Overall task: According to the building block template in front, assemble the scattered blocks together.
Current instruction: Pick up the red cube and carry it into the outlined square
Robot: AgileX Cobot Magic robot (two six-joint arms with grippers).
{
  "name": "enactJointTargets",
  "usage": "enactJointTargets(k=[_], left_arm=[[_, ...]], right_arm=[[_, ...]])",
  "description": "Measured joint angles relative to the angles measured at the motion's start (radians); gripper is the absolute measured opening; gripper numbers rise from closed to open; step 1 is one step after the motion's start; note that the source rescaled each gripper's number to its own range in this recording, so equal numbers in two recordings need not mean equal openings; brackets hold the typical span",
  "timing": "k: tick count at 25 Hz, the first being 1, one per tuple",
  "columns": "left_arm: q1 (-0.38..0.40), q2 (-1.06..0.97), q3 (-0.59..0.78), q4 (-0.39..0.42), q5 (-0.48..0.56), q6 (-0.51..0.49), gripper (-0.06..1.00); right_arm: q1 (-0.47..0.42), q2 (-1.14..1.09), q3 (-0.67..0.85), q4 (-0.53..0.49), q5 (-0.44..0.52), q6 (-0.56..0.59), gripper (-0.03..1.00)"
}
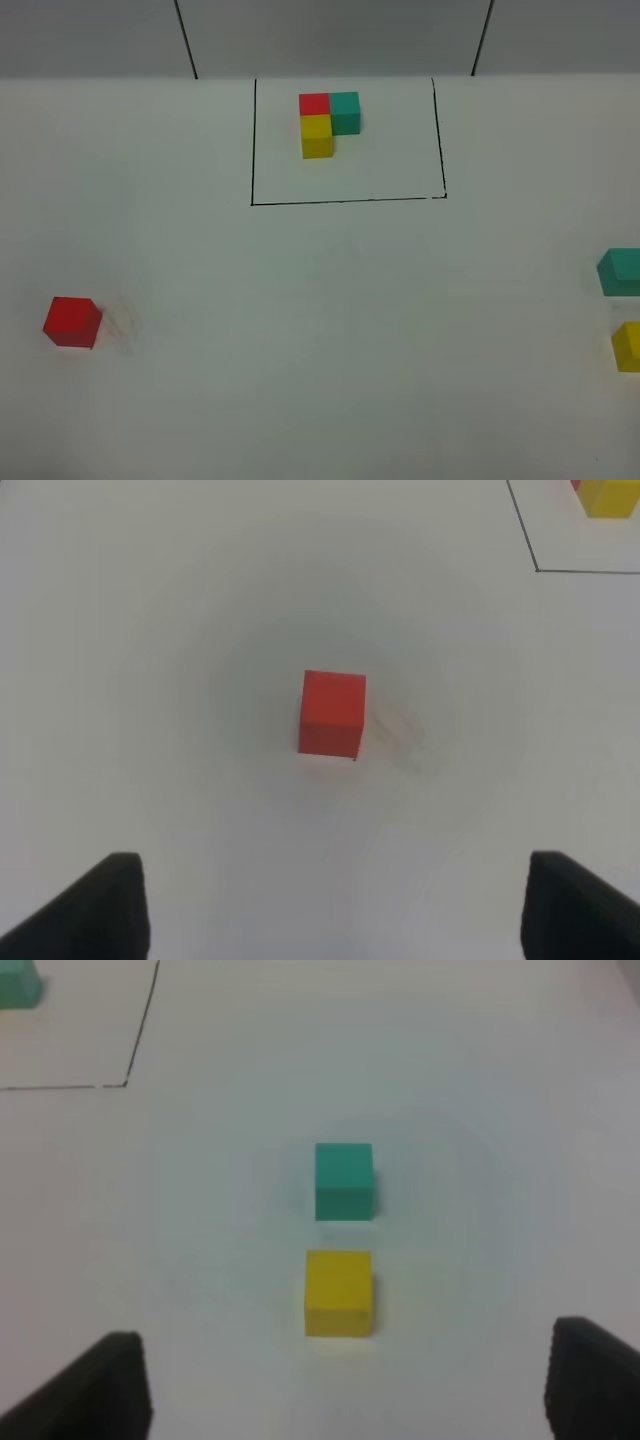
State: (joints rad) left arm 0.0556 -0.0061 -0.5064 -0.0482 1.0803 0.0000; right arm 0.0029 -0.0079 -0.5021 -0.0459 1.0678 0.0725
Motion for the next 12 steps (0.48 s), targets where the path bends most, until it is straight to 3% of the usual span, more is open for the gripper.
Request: enactJointTargets(k=[12], left_arm=[[0.0,0.033,0.0,0.0,0.0,-0.021,0.69]], right_arm=[[0.0,0.0,0.0,0.0,0.0,0.0,0.64]])
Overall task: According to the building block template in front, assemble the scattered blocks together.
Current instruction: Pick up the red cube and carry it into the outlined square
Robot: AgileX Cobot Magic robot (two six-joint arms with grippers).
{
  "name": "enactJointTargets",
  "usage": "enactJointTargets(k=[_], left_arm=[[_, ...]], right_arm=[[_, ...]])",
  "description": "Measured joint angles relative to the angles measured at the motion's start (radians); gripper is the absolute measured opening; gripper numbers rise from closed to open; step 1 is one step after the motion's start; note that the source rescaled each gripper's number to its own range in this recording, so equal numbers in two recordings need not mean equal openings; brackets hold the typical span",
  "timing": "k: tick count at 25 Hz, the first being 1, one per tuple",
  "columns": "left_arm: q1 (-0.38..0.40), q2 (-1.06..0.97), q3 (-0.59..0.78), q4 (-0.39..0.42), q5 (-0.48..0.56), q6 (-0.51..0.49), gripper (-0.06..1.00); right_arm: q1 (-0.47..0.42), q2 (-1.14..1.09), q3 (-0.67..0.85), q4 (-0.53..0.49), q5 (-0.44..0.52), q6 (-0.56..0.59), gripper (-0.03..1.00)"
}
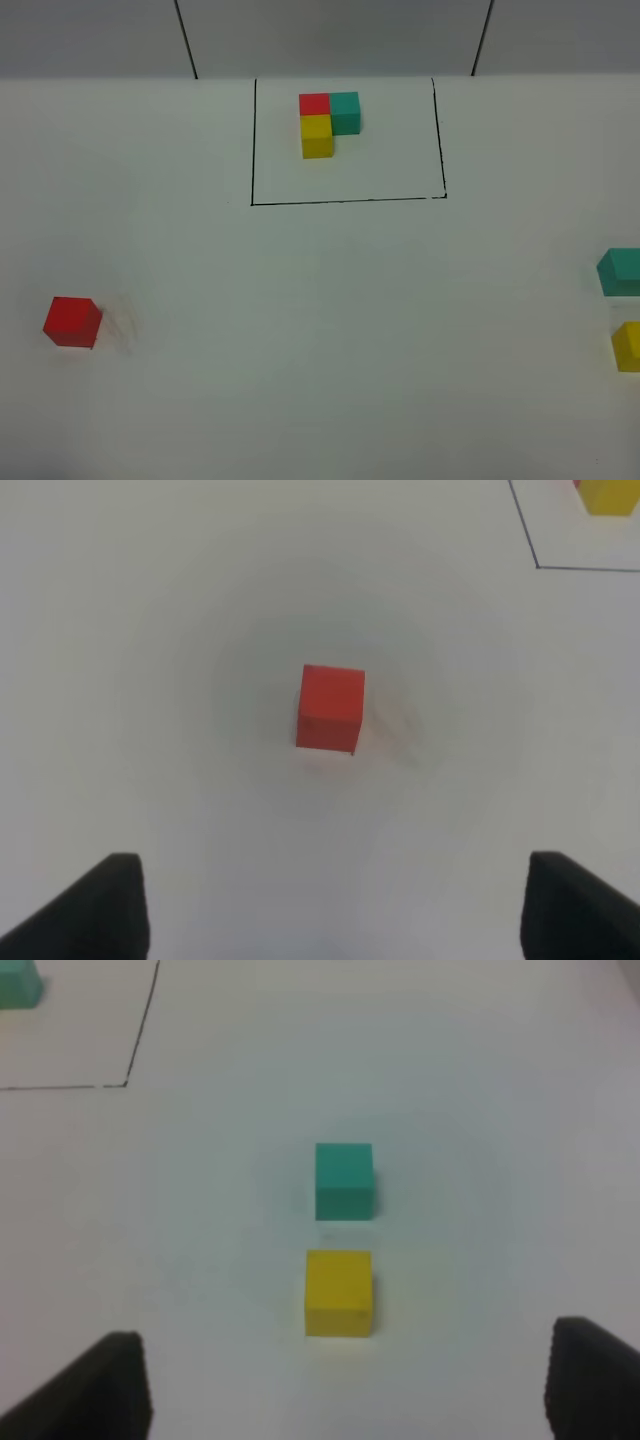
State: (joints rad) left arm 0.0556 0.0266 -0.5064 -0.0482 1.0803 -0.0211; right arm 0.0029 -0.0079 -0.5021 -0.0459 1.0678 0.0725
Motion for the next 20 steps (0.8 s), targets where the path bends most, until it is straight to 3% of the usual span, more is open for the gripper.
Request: enactJointTargets(k=[7,13,20], left_arm=[[0.0,0.403,-0.043,0.024,-0.056,-0.037,0.69],[0.0,0.915,-0.238,0.033,-0.12,-0.019,0.69],[-0.001,1.373,-0.418,-0.008,-0.08,0.041,0.69]], right_arm=[[0.0,0.0,0.0,0.0,0.0,0.0,0.64],[0.0,0.0,0.0,0.0,0.0,0.0,0.64],[0.0,0.0,0.0,0.0,0.0,0.0,0.64]])
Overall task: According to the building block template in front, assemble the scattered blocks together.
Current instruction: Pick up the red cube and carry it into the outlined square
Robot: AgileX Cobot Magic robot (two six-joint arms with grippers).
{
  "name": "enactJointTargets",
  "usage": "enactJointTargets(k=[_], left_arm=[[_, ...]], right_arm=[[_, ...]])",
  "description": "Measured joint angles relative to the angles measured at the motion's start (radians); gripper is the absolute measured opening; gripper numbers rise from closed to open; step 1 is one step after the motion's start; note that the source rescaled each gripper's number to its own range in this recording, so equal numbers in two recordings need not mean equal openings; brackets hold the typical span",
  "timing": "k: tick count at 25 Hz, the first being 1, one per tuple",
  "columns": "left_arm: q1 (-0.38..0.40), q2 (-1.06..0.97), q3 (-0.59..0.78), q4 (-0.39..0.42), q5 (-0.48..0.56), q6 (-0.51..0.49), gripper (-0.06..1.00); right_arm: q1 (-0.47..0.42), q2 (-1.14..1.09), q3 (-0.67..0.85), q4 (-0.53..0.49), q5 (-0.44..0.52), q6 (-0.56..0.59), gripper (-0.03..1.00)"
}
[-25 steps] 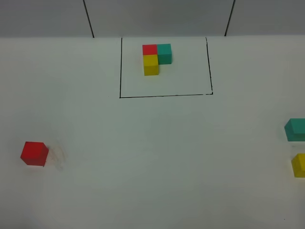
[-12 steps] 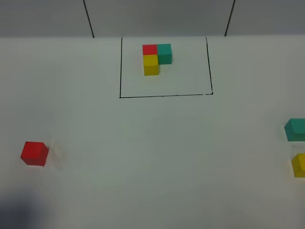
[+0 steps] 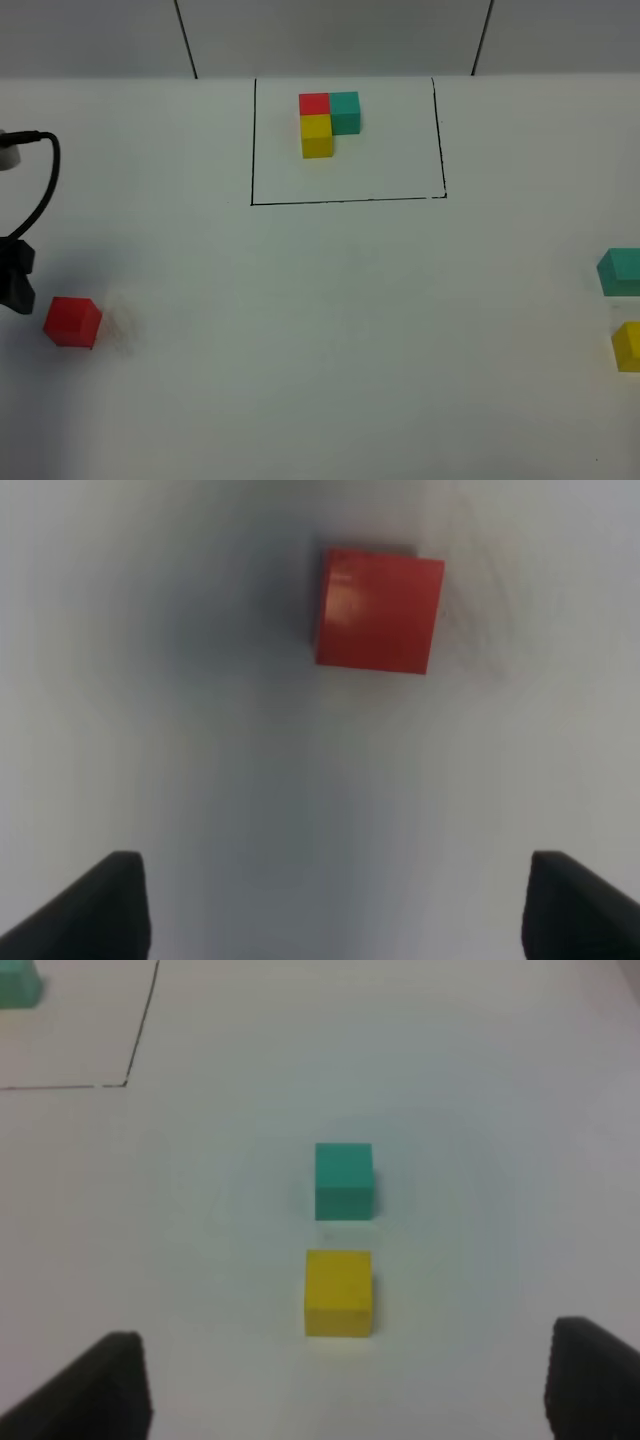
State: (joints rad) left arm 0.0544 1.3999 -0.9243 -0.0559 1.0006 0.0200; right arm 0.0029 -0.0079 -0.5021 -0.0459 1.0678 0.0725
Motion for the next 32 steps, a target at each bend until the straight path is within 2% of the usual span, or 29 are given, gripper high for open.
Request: enactJointTargets(k=[5,8,15,20,25,29,32], left_arm=[[-0.029,0.154,-0.004,0.027,-0.023,-0.012,0.69],[-0.034,0.187,-0.004,0.056,-0.087,-0.05,0.69],[-0.041,0.25,-0.004,0.056,-0.2,-0.06,0.69],[-0.102,0.318,-0.001,0.046,-0.259,-0.06,0.69],[-0.143,0.371,-0.001,0.056,-0.272,-0.117,0.69],[-0.143,0.383,-0.001,0.129,-0.263,-0.184,0.69],[-0.143,0.388,-0.001,0.154,-0.273,-0.207,0.69]], right_arm=[[0.0,0.0,0.0,0.0,0.0,0.0,0.64],[0.0,0.0,0.0,0.0,0.0,0.0,0.64],[0.0,0.0,0.0,0.0,0.0,0.0,0.64],[0.0,0.0,0.0,0.0,0.0,0.0,0.64],[0.0,0.0,0.0,0.0,0.0,0.0,0.64],[0.0,0.0,0.0,0.0,0.0,0.0,0.64],[0.0,0.0,0.0,0.0,0.0,0.0,0.64]])
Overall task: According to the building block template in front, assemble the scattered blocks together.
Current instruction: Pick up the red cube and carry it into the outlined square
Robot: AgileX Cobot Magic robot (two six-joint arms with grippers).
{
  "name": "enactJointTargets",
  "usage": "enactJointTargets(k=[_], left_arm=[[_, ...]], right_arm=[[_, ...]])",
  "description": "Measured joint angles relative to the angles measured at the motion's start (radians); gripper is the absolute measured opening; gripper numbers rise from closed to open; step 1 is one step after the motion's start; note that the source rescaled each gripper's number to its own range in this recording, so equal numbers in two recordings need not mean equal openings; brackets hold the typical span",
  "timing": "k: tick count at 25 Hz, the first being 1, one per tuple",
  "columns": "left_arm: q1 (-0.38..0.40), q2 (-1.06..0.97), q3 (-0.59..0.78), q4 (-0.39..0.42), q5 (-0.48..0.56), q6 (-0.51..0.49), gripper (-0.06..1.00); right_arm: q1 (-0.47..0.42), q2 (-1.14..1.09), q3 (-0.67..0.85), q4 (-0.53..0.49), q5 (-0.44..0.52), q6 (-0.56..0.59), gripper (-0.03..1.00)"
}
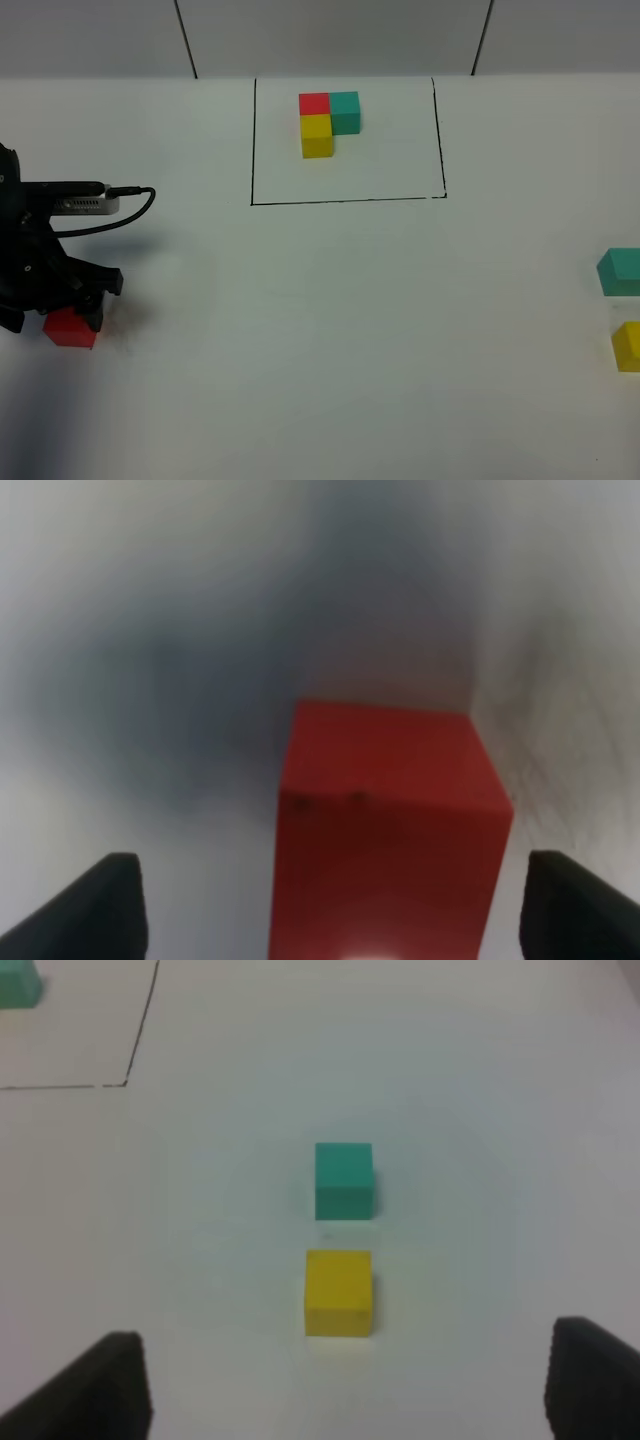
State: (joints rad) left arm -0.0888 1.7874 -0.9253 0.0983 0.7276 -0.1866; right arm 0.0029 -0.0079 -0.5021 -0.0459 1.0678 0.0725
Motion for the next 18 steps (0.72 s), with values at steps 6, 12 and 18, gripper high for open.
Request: enactJointTargets(k=[6,12,18], left_arm=[[0.0,0.04,0.042,0.003,-0.079,-0.007,0.69],[0.0,0.045,0.051,0.004,-0.099,-0.025,0.42],[0.0,0.045,0.048,0.005,-0.077,-0.028,0.0]], right_arm=[[0.0,0.0,0.0,0.0,0.0,0.0,0.64],[0.0,0.0,0.0,0.0,0.0,0.0,0.64],[0.0,0.0,0.0,0.0,0.0,0.0,0.64]])
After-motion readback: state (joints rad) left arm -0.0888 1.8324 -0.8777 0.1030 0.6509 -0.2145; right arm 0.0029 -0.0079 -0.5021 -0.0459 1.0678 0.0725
